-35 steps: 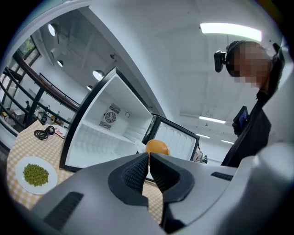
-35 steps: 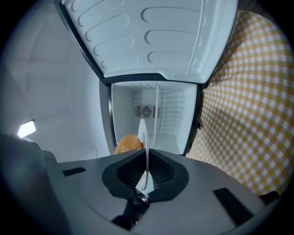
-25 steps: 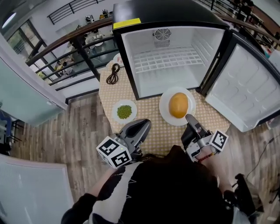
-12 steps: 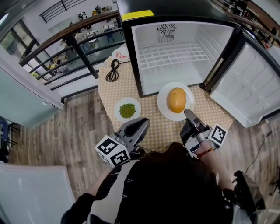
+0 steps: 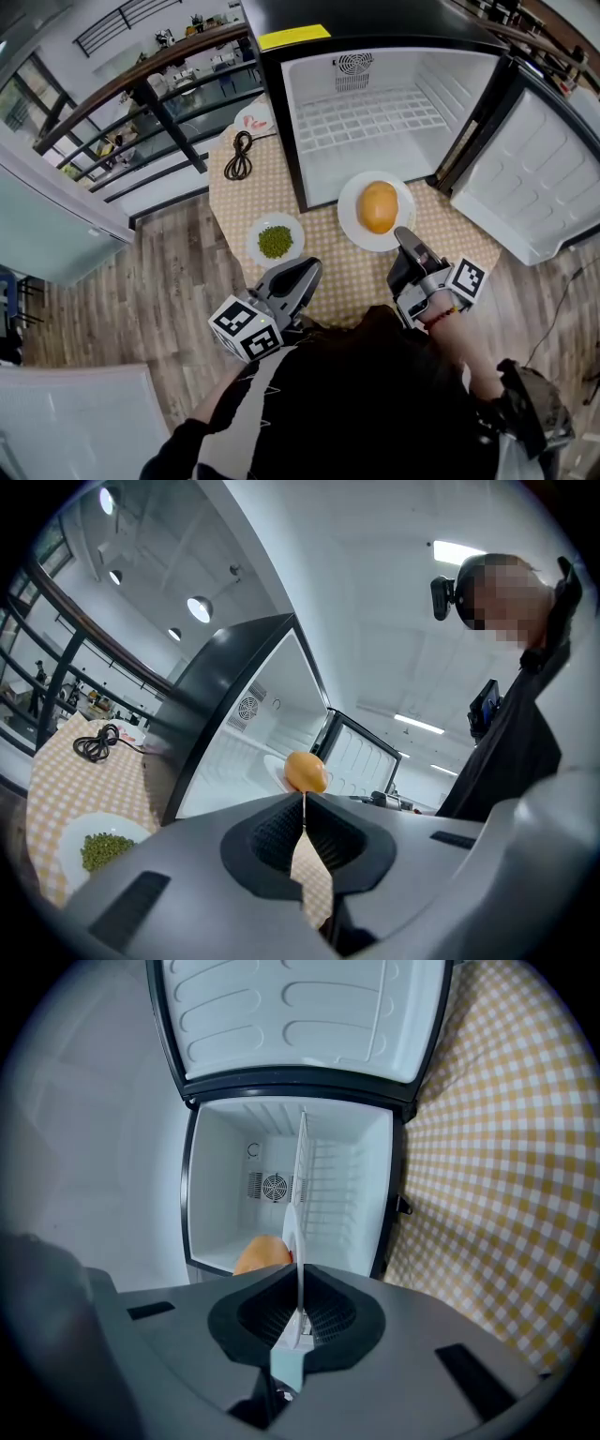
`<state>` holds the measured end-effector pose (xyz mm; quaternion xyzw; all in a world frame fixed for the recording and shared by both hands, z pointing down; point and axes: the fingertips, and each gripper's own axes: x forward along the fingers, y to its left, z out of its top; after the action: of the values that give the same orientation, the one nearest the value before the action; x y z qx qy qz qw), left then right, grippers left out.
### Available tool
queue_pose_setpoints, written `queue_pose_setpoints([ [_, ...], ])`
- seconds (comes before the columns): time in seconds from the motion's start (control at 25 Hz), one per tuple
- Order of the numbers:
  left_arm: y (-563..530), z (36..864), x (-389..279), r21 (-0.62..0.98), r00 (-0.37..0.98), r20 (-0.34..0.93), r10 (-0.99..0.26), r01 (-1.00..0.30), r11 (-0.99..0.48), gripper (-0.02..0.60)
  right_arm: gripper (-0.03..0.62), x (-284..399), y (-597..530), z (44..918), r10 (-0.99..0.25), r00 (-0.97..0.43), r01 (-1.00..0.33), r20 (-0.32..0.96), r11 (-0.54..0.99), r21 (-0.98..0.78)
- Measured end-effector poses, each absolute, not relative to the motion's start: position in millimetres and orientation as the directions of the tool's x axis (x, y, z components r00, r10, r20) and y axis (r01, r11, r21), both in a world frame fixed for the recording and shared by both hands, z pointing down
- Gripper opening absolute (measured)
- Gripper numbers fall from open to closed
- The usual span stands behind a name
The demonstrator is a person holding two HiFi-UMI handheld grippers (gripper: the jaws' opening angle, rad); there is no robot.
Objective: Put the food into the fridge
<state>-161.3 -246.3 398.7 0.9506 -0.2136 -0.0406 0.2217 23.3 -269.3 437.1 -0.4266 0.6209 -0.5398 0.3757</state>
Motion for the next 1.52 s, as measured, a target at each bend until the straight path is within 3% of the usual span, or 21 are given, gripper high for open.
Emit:
queue_pose_setpoints([
  [0.96,-285,422,-134,0.42,0.866,0.107,-0.488,-0.484,-0.768,0.018,0.023,68,-372,476,-0.907,-0.392,-0.287,0.154,-0.038,-0.957],
  [1.52,-302,437,-106,0.414,0.837,0.161,-0.524,-0.539,-0.734,0.019,0.023,78,-431,512,-0.913,-0.371,-0.27,0.167,-0.066,-0.961],
])
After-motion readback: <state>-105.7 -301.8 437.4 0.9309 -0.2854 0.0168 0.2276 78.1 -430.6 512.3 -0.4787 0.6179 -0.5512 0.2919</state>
